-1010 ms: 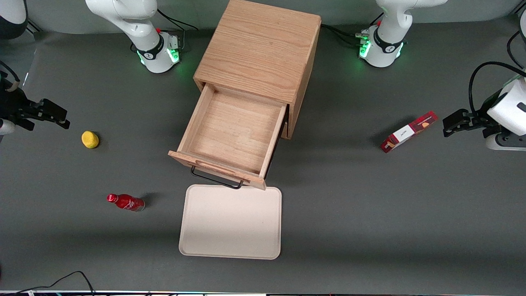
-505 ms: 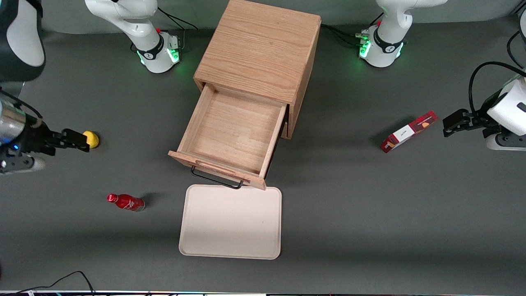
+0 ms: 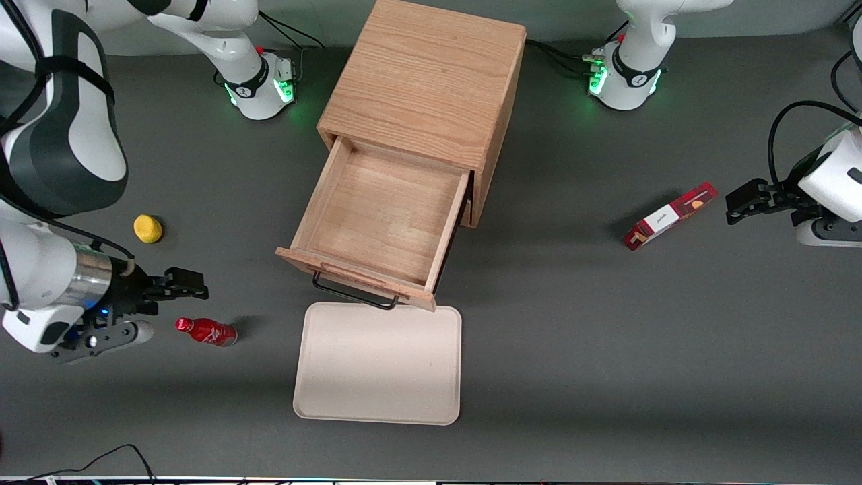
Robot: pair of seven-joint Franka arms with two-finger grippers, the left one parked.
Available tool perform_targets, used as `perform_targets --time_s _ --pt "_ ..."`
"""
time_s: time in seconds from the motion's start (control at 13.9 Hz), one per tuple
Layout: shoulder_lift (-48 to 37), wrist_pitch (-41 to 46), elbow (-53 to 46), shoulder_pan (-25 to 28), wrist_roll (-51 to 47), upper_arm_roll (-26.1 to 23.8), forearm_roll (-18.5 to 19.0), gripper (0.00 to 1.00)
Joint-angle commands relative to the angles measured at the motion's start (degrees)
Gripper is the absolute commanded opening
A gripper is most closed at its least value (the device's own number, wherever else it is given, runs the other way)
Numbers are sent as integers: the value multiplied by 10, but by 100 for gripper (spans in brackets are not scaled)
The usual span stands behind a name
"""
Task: Close top drawer
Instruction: 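Bring the right gripper to the front of the open drawer near its handle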
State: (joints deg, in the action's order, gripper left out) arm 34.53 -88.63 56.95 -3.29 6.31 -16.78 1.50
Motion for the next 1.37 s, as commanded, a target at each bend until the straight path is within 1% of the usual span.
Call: perform_targets --time_s 0.0,0.22,0.29,0.43,0.87,1.3 --pt "52 15 -69 14 53 -29 12 100" --pt "70 -8 -71 30 106 -47 11 100" --pt "79 -16 -71 30 119 -62 10 100" --pt "106 -39 -71 31 112 -96 8 100" --pt "144 -71 -71 79 100 -101 7 100" --pt "162 -73 -70 95 100 -100 7 100"
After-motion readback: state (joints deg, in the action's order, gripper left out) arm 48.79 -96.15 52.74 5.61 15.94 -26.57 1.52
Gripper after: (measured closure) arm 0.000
